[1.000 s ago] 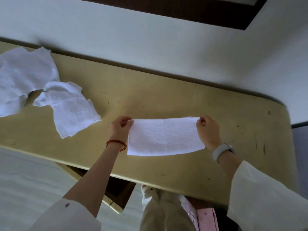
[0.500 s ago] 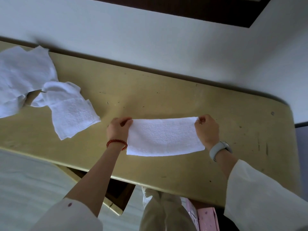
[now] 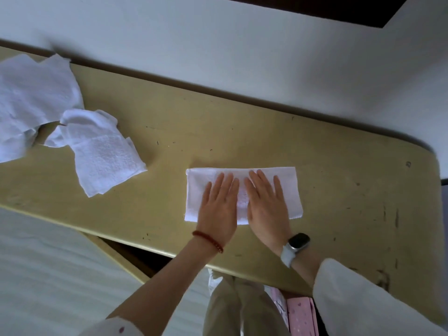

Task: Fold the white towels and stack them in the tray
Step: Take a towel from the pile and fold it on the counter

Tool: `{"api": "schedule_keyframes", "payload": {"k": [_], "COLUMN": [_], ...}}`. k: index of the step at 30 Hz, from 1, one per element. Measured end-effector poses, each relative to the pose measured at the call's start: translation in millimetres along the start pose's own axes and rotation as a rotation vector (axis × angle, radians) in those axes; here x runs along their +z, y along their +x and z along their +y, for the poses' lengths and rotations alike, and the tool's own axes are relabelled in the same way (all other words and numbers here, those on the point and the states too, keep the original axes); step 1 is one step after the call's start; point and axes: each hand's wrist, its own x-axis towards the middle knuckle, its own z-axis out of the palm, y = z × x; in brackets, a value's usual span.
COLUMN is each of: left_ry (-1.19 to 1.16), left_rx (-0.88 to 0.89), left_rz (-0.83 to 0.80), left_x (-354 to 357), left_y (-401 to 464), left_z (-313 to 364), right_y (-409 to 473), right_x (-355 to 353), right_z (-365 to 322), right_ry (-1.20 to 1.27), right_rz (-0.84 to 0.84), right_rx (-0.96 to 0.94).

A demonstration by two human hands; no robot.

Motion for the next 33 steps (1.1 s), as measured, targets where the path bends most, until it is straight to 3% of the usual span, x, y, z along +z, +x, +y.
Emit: {"api": "schedule_keyframes", "payload": {"k": [3, 9, 15, 23, 25, 28, 33], "left_ry": [0.111, 0.244, 0.218, 0.149, -0.013, -0.189, -0.108], "left_rx": [-0.073, -0.054, -0.117, -0.168, -0.276, -0.534, -0.843], "left_rz": [-0.140, -0.147, -0.124, -0.283, -0.228, 0.046, -0.048], "left_x": [20, 20, 7, -10, -20, -37, -36], "left_y": [1, 2, -4, -3, -4, -17, -38], "left_z": [-7, -27, -57, -62, -53, -37, -21], "right_y": [6, 1, -7, -5, -5, -8, -16], "right_x": [20, 19, 16, 7, -6, -24, -2], "right_z": [1, 29, 62, 73, 74, 57, -5], "right_ry": [-0.017, -0.030, -0.046, 0.006, 0.094, 0.047, 0.066], "right_rz": [-0.093, -0.119, -0.116, -0.219, -0.220, -0.080, -0.207], "right_rx": [0.032, 0.062, 0.144, 0.139, 0.151, 0.056, -0.252]}}
